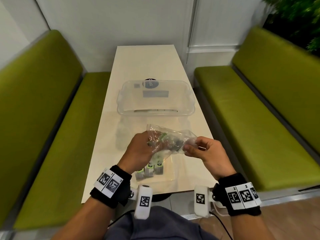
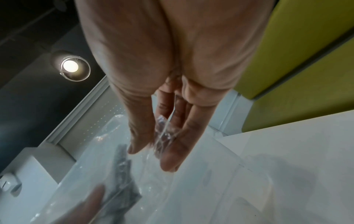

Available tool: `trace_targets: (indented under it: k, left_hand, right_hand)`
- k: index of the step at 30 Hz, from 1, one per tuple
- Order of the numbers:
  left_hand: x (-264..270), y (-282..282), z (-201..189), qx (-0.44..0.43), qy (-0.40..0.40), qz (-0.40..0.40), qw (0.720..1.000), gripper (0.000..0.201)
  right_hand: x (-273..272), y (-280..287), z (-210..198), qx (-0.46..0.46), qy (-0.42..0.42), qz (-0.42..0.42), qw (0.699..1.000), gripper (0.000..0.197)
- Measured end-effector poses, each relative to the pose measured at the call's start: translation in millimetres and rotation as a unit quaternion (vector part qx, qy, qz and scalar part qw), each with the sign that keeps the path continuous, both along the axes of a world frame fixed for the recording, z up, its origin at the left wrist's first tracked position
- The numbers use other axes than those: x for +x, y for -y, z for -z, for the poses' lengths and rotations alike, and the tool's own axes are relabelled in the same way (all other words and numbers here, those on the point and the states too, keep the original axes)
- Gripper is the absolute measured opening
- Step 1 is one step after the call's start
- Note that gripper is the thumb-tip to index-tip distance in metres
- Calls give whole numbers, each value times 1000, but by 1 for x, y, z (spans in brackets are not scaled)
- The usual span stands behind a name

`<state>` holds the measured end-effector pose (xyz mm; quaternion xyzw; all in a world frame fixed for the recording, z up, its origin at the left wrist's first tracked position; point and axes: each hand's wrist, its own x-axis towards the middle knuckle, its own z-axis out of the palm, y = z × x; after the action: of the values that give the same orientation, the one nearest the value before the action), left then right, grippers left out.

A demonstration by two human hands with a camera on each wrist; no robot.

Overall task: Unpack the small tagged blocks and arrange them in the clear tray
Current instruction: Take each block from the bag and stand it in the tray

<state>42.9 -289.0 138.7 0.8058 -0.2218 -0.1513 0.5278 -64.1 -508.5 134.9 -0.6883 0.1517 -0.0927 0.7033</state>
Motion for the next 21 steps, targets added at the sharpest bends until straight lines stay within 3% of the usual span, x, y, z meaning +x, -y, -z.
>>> trace_targets:
  k: [4, 12, 15, 18, 21]
  left_hand:
    - [4, -2, 1, -30, -47, -26, 998, 24]
    - [7, 3, 2, -96, -106, -86, 986, 28]
    - [11, 1, 3, -109, -115, -99, 982, 26]
    - [17, -7, 0, -106, -100, -126, 981, 25]
    - [29, -20, 0, -111, -92, -180, 973, 21]
  right_hand:
    - [-1, 10, 10, 25, -10, 51, 998, 25]
    - [3, 33, 26, 33, -39, 85, 995, 12]
    - [6, 46, 36, 47, -54, 135, 988, 14]
    - [8, 58, 56, 75, -79, 208, 972, 9]
    - [11, 69, 90, 69, -148, 236, 958, 17]
